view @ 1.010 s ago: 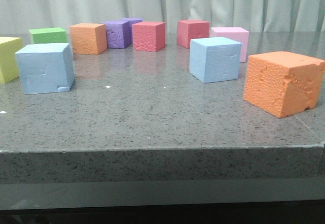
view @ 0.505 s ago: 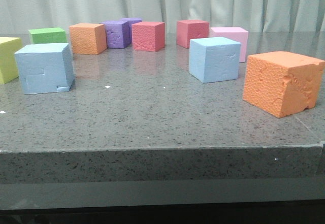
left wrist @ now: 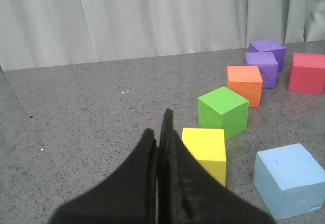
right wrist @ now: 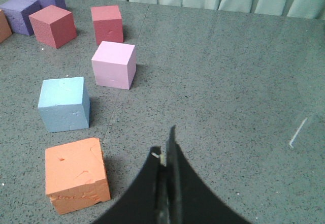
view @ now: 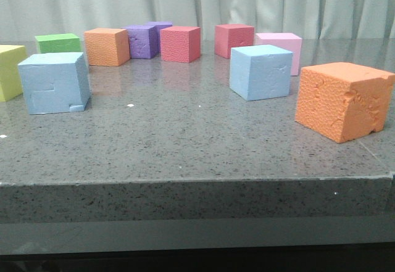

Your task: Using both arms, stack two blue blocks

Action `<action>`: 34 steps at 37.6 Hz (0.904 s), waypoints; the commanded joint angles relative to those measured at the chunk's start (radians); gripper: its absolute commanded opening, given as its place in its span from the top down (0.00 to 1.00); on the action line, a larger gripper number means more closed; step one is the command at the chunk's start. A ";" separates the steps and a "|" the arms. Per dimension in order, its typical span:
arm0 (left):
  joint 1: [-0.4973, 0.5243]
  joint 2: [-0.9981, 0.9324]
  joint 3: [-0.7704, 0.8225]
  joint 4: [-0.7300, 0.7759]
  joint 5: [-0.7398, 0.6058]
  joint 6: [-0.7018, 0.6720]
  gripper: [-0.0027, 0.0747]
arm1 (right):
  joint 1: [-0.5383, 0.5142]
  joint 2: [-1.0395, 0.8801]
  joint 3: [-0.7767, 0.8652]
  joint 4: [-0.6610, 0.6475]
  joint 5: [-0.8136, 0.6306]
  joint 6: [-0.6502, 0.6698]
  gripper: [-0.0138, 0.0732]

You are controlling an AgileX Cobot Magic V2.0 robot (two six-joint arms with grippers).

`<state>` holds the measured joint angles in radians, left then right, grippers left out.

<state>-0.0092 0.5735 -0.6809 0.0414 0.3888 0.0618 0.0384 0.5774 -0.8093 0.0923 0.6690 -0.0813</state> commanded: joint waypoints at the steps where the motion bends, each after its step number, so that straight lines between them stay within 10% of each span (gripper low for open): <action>1: 0.001 0.007 -0.039 -0.005 -0.090 -0.011 0.99 | -0.007 0.011 -0.035 -0.002 -0.071 -0.009 0.91; 8: 0.001 0.007 -0.039 -0.005 -0.090 -0.011 0.92 | -0.007 0.011 -0.035 -0.002 -0.074 -0.009 0.71; 18: 0.001 0.007 -0.039 -0.005 -0.090 -0.011 0.07 | -0.007 0.011 -0.035 -0.002 -0.075 -0.009 0.08; 34: 0.001 0.007 -0.039 -0.005 -0.090 -0.011 0.12 | -0.007 0.078 -0.045 0.036 -0.094 -0.005 0.10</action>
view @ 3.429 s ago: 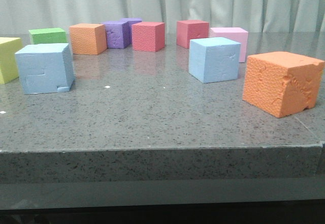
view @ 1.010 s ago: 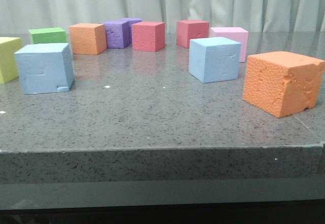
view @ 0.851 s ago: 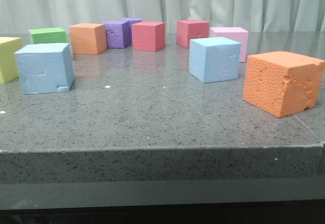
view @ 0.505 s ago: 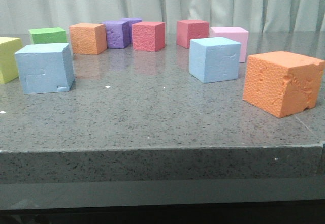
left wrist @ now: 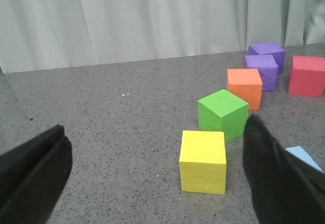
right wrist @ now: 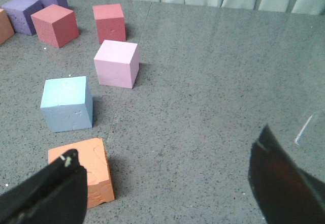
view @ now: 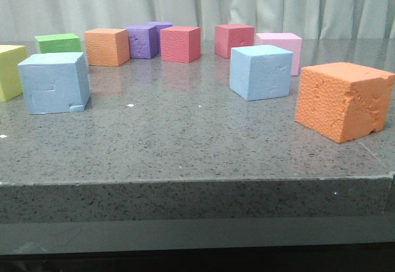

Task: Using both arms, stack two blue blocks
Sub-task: 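Lower the right gripper onto the light blue cube nearer the orange one, then close the right gripper on the light blue cube and lift it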

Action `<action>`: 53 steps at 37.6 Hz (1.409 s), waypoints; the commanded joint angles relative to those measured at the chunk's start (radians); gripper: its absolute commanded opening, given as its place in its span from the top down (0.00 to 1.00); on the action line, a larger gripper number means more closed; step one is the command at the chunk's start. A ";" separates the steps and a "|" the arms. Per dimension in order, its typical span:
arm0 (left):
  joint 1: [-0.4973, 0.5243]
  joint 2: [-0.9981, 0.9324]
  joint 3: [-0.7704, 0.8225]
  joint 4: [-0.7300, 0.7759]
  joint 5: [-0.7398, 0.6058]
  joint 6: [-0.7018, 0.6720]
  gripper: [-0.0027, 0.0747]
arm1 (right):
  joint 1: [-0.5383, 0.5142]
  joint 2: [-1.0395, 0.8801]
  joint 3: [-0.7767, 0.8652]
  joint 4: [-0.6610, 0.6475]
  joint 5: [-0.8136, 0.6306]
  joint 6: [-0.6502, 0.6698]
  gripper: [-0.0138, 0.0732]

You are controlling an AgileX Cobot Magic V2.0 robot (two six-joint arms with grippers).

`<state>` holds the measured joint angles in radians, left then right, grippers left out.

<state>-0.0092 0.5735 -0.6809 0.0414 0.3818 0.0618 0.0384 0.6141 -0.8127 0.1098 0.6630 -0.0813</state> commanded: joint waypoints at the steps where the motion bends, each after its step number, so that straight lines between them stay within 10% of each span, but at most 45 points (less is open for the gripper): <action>1: 0.001 0.007 -0.039 -0.005 -0.083 -0.011 0.12 | -0.007 0.066 -0.051 0.020 -0.088 -0.005 0.10; 23: 0.001 0.007 -0.039 -0.005 -0.083 -0.011 0.12 | 0.301 0.743 -0.428 0.071 -0.102 -0.006 0.10; 53: 0.001 0.007 -0.039 -0.005 -0.083 -0.011 0.12 | 0.303 1.066 -0.657 0.151 -0.005 -0.006 0.10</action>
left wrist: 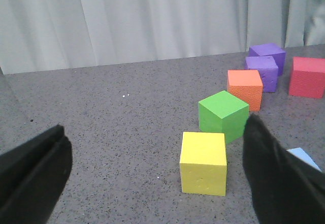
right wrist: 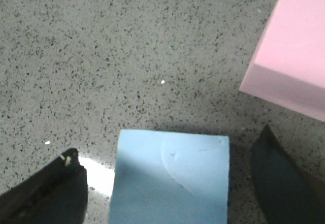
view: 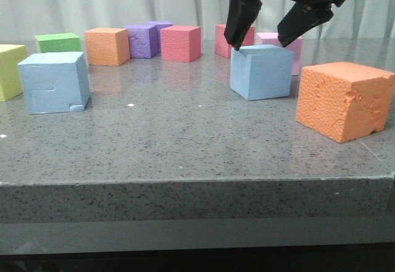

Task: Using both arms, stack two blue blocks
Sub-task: 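Close the right gripper on the light blue cube and lift it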

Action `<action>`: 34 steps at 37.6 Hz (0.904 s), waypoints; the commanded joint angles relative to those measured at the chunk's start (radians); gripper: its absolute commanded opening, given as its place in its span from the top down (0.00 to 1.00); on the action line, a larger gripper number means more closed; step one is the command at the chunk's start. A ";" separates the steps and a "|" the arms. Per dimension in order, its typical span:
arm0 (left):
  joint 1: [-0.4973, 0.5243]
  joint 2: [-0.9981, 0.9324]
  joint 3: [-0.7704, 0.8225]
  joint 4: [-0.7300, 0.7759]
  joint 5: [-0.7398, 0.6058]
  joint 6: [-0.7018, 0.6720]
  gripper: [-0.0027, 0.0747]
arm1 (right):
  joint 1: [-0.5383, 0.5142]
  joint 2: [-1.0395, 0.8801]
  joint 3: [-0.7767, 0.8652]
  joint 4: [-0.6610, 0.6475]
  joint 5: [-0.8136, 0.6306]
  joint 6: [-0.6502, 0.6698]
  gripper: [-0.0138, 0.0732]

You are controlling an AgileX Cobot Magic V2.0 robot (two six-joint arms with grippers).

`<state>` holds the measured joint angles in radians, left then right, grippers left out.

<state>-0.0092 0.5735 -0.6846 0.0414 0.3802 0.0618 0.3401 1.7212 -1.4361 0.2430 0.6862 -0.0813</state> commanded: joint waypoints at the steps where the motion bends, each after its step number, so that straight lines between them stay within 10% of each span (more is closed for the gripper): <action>1: 0.001 0.007 -0.035 -0.005 -0.082 -0.011 0.12 | 0.001 -0.040 -0.034 0.018 -0.025 -0.006 0.10; 12: 0.001 0.007 -0.035 -0.005 -0.082 -0.011 0.12 | 0.001 -0.007 -0.034 0.019 0.018 -0.006 0.10; 25: 0.001 0.007 -0.035 -0.005 -0.082 -0.011 0.12 | 0.001 -0.010 -0.037 0.019 0.002 -0.006 0.46; 34: 0.001 0.007 -0.035 -0.005 -0.082 -0.011 0.12 | 0.001 -0.012 -0.073 0.044 0.049 -0.006 0.51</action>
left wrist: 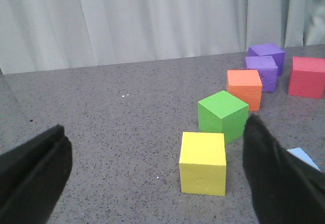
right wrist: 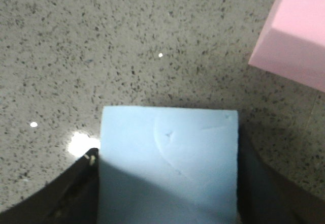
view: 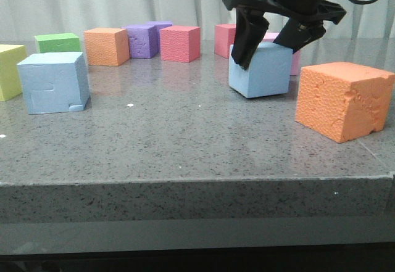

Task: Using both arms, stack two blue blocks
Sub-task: 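Close the right gripper on the light blue cube and lift it, then carry the cube toward the table centre and set it down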

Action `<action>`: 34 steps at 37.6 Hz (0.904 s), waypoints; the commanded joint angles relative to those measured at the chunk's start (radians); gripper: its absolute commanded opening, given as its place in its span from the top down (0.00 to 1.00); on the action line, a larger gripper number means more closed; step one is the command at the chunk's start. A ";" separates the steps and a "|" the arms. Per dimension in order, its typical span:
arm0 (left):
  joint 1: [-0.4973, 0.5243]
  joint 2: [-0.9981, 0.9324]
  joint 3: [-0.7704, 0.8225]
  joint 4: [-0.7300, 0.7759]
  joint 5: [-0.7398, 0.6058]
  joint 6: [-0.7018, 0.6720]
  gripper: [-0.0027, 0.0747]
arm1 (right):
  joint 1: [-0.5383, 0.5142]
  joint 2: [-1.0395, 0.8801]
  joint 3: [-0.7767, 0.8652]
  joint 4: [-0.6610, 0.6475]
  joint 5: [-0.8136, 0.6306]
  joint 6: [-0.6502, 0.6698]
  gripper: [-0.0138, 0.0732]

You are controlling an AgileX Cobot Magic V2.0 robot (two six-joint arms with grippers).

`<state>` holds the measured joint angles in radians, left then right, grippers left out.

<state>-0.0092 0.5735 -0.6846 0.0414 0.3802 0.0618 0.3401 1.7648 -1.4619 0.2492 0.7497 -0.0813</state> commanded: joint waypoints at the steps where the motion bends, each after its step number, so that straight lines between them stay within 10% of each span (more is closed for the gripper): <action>1: 0.001 0.007 -0.035 -0.005 -0.082 -0.011 0.12 | 0.001 -0.055 -0.053 0.056 -0.001 -0.006 0.51; 16: 0.001 0.007 -0.035 -0.005 -0.082 -0.011 0.12 | 0.078 -0.056 -0.072 0.147 0.045 -0.016 0.51; 34: 0.001 0.007 -0.035 -0.005 -0.082 -0.011 0.12 | 0.317 -0.041 -0.072 -0.040 -0.043 -0.014 0.51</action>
<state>-0.0092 0.5735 -0.6846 0.0414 0.3802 0.0618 0.6559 1.7671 -1.4978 0.2233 0.7666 -0.0835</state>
